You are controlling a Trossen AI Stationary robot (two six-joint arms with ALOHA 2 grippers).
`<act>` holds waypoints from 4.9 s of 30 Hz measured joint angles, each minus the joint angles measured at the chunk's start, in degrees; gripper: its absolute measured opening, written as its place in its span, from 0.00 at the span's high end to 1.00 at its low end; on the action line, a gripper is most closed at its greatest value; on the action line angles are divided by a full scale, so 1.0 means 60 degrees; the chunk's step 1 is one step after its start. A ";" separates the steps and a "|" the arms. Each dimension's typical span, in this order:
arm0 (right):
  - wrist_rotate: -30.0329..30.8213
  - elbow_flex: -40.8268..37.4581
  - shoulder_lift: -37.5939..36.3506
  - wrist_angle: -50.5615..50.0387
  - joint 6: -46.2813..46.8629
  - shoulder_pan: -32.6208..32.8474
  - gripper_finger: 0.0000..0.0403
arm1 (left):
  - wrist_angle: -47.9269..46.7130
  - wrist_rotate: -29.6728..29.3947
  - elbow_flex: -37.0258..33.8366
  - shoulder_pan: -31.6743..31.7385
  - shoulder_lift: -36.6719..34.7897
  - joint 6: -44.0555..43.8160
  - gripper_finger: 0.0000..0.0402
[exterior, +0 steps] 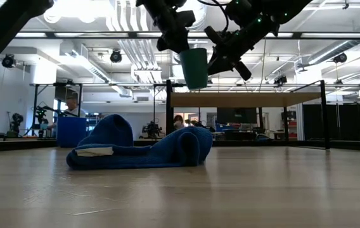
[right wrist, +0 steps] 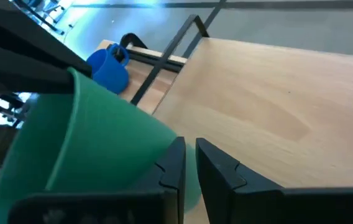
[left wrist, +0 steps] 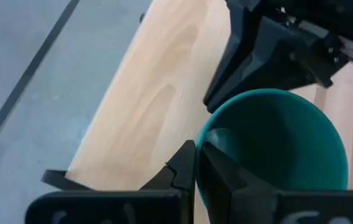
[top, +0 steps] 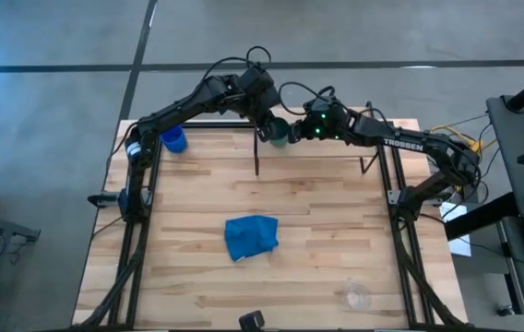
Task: Stack small to large cups/mugs on shelf
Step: Put the green cup on the shelf, then put the blue mug on the shelf
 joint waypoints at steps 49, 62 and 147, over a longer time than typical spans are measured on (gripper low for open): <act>0.0076 -0.0007 0.0011 -0.0418 -0.0037 -0.0008 0.92 | 0.0707 -0.0129 -0.0650 0.0461 0.0087 0.0029 0.87; 0.0288 -0.0007 -0.0051 -0.0541 -0.0148 -0.0009 0.92 | 0.1027 -0.0964 -0.0538 0.0461 -0.0039 0.0084 0.76; 0.0543 -0.0007 -0.5045 -0.6362 0.0009 0.1707 0.92 | -0.0490 -0.0983 -0.9535 0.5187 -0.3457 -0.2654 0.97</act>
